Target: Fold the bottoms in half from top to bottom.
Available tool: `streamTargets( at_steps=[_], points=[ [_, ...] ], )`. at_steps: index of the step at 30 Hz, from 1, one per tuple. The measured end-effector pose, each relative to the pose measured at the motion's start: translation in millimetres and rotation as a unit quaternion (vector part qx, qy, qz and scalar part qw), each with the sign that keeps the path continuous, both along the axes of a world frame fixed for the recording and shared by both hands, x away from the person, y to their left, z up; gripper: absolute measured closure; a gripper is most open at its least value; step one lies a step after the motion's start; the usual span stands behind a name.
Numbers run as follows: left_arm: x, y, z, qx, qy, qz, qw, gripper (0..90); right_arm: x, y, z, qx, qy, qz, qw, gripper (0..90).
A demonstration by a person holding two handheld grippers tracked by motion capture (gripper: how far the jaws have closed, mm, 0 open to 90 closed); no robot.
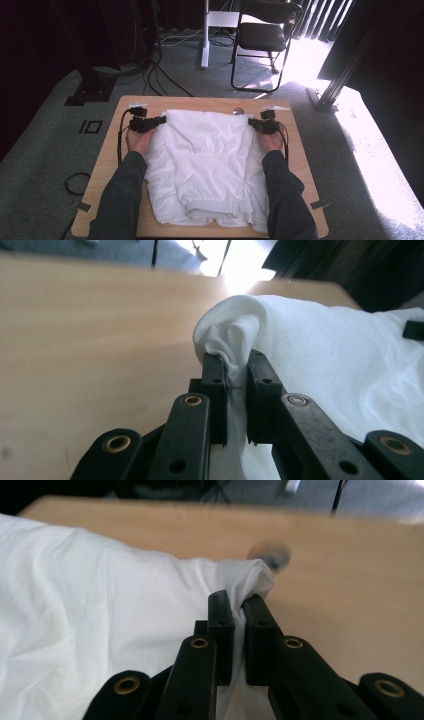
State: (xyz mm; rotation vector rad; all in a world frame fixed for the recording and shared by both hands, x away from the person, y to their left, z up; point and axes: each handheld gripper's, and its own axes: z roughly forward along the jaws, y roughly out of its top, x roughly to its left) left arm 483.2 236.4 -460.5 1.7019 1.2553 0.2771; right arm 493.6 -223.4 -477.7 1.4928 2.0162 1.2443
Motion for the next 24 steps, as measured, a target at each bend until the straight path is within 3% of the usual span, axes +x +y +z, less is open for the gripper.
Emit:
streamTargets(
  at_steps=[1,2,3,4,5,7,8,9,10,11,13,14,15,16,17,19,20,21,22,23,24],
  points=[
    [0.0,0.0,0.0,0.0,0.0,0.0,1.0,82.8,0.0,0.0,0.0,0.0,0.0,0.0,1.0,84.8],
    [-1.1,-1.4,9.5,-0.004,-0.013,-0.002,0.9999,82.8,-0.4,-1.5,7.7,0.003,-0.013,-0.001,0.9999,84.8],
    [-2.3,-2.2,14.8,-0.004,-0.02,-0.005,0.9998,82.7,-3.2,-6.1,25.8,0.01,-0.046,-0.002,0.9989,84.8],
    [-8.1,-4.5,25.6,0.001,-0.042,-0.008,0.9991,82.7,-5.9,-8.0,32.8,0.012,-0.059,-0.002,0.9982,84.7],
    [-8.1,-4.5,25.6,0.001,-0.042,-0.008,0.9991,82.7,-5.9,-8.0,32.8,0.012,-0.059,-0.002,0.9982,84.7],
    [-17.3,-4.8,30.8,0.009,-0.053,-0.018,0.9984,82.5,-15.8,-11.5,42.4,0.012,-0.082,0.01,0.9965,84.6],
    [-32.7,-2.5,32.1,0.008,-0.073,-0.031,0.9968,82.5,-28.1,-15.0,45.1,0.014,-0.097,0.025,0.9949,84.5],
    [-32.7,-2.5,32.1,0.008,-0.073,-0.031,0.9968,82.5,-28.1,-15.0,45.1,0.014,-0.097,0.025,0.9949,84.5],
    [-53.2,1.6,31.5,-0.002,-0.092,-0.045,0.9948,82.5,-47.1,-20.3,44.7,0.017,-0.11,0.041,0.993,84.4],
    [-53.2,1.6,31.5,-0.002,-0.092,-0.045,0.9948,82.5,-47.1,-20.3,44.7,0.017,-0.11,0.041,0.993,84.4],
    [-75.8,4.0,29.7,-0.002,-0.106,-0.061,0.9925,82.6,-71.9,-27.1,42.5,0.022,-0.124,0.062,0.9901,84.4],
    [-99.6,5.8,26.2,-0.001,-0.114,-0.074,0.9907,82.7,-92.4,-31.3,40.1,0.022,-0.135,0.075,0.9877,84.4],
    [-99.6,5.8,26.2,-0.001,-0.114,-0.074,0.9907,82.7,-92.4,-31.3,40.1,0.022,-0.135,0.075,0.9877,84.4],
    [-121.8,6.8,21.3,0.017,-0.116,-0.085,0.9895,82.7,-116.8,-34.4,37.1,0.014,-0.145,0.089,0.9853,84.3],
    [-121.8,6.8,21.3,0.017,-0.116,-0.085,0.9895,82.8,-116.8,-34.4,37.1,0.014,-0.145,0.089,0.9853,84.3],
    [-144.0,12.9,15.0,0.008,-0.118,-0.09,0.989,84.0,-143.7,-36.8,31.1,0.011,-0.153,0.106,0.9825,84.2],
    [-163.8,17.6,6.5,0.014,-0.105,-0.089,0.9904,85.9,-164.6,-38.1,24.9,0.003,-0.158,0.105,0.9819,84.2],
    [-163.8,17.6,6.5,0.014,-0.105,-0.089,0.9904,86.2,-164.6,-38.1,24.9,0.003,-0.158,0.105,0.9819,84.2],
    [-181.6,18.7,-5.3,0.02,-0.089,-0.102,0.9906,86.3,-185.7,-39.6,13.9,0.005,-0.156,0.113,0.9812,84.0],
    [-181.6,18.7,-5.3,0.02,-0.089,-0.102,0.9906,86.9,-185.7,-39.6,13.9,0.005,-0.156,0.113,0.9812,84.0],
    [-191.0,16.1,-13.5,0.033,-0.074,-0.111,0.9906,87.3,-205.7,-38.7,-2.5,-0.011,-0.143,0.111,0.9833,83.8]
  ],
)
